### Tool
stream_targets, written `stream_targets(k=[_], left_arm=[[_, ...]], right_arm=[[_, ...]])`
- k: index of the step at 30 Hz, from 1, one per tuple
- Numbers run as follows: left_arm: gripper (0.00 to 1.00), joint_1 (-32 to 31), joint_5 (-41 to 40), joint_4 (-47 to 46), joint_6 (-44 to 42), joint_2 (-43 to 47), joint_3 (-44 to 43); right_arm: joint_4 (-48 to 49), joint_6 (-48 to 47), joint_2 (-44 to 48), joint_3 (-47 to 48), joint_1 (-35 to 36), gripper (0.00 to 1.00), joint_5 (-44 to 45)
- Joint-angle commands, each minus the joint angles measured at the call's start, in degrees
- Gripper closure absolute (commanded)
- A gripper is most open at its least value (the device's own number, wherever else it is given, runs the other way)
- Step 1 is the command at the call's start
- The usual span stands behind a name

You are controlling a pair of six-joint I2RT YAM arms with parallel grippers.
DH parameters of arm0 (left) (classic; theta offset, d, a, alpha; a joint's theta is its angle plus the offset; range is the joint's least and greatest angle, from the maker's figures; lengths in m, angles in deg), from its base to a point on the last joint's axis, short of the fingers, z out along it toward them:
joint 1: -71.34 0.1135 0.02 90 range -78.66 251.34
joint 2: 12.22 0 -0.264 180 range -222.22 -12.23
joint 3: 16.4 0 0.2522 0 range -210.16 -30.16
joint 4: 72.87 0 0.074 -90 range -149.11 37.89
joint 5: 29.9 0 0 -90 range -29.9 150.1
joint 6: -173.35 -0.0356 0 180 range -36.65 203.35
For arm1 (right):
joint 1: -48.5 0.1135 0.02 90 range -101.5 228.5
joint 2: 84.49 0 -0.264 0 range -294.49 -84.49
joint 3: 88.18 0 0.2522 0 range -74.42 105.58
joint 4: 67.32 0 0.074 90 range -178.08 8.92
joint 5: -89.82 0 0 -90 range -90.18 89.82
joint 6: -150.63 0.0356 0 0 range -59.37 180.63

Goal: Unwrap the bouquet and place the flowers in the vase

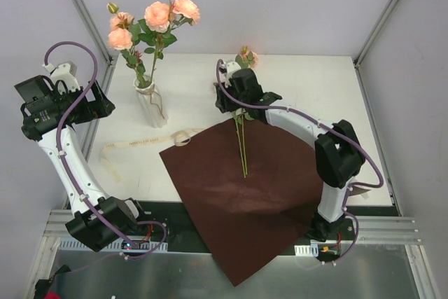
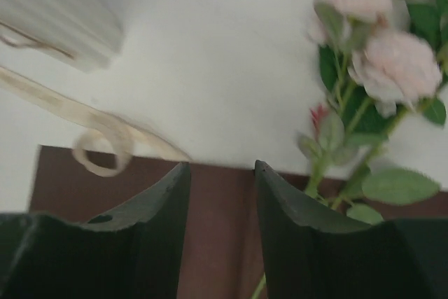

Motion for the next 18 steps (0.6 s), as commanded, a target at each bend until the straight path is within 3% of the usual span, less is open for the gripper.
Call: stream_targets(k=[1,10,18], left_arm=[[0.01,0.1,2.3,-0.4,0.9,0.9,-1.0],[0.01,0.2,1.4,-0.4,-0.4,2.1,0.3],[0.01,0.2,1.9,-0.4,-0.8,1.9,1.1]], right_arm=[[-10.1,1.3,-3.6,-3.5,-0.4,0.56,9.8],[-15.3,3.4,-11.2,0.2,-1.3,0.55,16.0],[-13.5,2.9,-11.8,-0.5,-1.3,0.52,19.3]])
